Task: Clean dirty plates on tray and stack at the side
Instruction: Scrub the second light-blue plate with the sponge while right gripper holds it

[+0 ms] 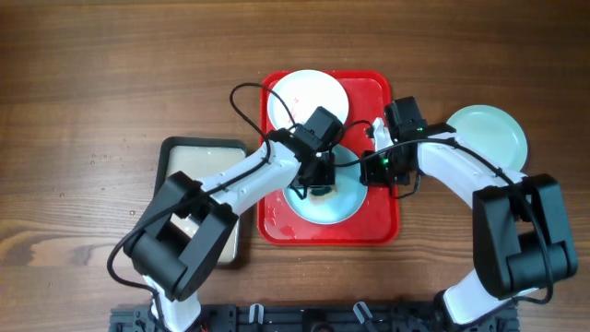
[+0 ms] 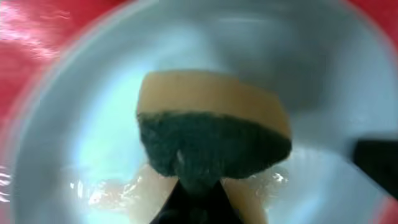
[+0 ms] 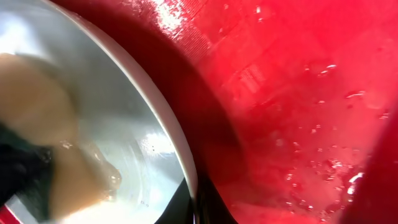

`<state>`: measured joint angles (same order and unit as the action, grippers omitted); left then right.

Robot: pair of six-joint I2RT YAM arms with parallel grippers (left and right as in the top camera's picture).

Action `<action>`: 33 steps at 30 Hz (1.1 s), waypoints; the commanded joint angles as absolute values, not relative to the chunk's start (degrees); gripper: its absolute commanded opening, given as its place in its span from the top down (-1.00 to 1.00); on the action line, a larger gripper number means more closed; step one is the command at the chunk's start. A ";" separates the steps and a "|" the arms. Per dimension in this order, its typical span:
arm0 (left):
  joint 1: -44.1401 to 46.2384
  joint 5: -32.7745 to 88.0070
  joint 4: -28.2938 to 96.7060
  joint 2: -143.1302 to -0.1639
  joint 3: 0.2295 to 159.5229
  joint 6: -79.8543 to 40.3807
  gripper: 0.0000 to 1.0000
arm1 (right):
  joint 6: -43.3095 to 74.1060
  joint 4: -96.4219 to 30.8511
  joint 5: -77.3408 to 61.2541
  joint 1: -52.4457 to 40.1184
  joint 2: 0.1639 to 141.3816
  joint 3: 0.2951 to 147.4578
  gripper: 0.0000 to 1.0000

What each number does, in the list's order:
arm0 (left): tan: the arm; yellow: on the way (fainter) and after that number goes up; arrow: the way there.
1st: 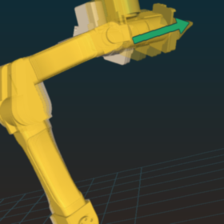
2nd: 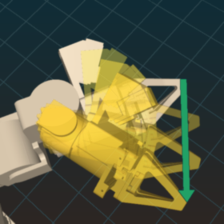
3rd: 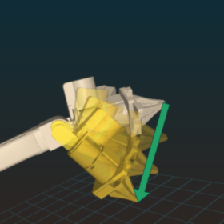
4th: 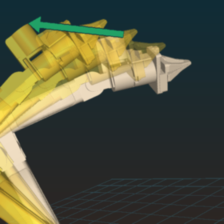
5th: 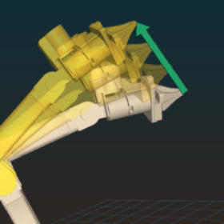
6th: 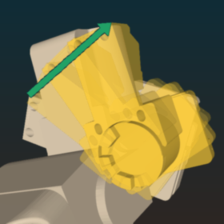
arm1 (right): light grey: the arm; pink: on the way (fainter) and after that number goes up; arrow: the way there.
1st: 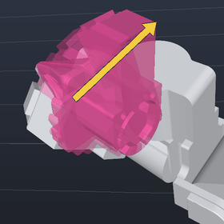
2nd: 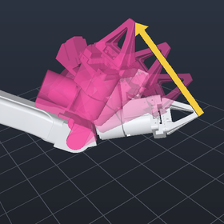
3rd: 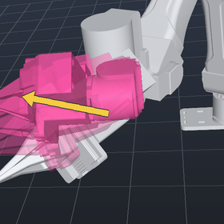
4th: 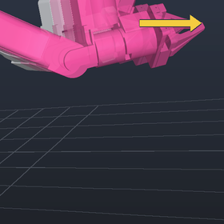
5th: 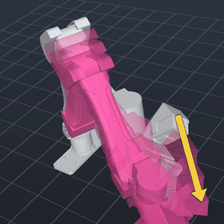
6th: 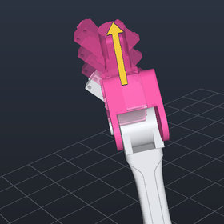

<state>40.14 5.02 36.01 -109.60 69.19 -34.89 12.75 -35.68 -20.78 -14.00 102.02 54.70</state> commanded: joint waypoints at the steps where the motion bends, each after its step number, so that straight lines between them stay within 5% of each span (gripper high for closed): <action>1: 38.30 -15.64 42.19 -110.91 68.29 -35.16 0.92 | 13.72 -35.77 -19.75 -14.39 104.05 54.81 0.91; 5: 35.70 -11.42 44.86 -110.78 68.31 -35.00 0.92 | 13.72 -35.83 -19.73 -14.39 104.05 54.81 0.91; 10: 36.58 20.71 33.26 -111.20 68.10 -34.98 0.92 | 13.69 -35.79 -19.75 -14.39 104.05 54.81 0.91; 12: 38.41 25.08 30.13 -111.87 68.10 -35.00 0.92 | 13.69 -35.81 -19.75 -14.39 104.05 54.81 0.92; 18: 39.27 21.54 38.15 -113.14 68.10 -35.07 0.92 | 13.69 -35.88 -19.75 -14.39 104.05 54.81 0.92; 26: 34.87 -13.87 49.17 -105.93 68.60 -41.67 0.92 | 13.63 -35.83 -19.75 -14.39 104.05 54.81 0.92; 33: 35.05 -4.73 52.84 -93.82 68.75 -41.65 0.92 | 13.61 -35.86 -19.75 -14.39 104.05 54.81 0.91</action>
<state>36.14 -6.00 50.63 -101.62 69.25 -40.64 13.41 -35.70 -22.06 -14.74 102.21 54.70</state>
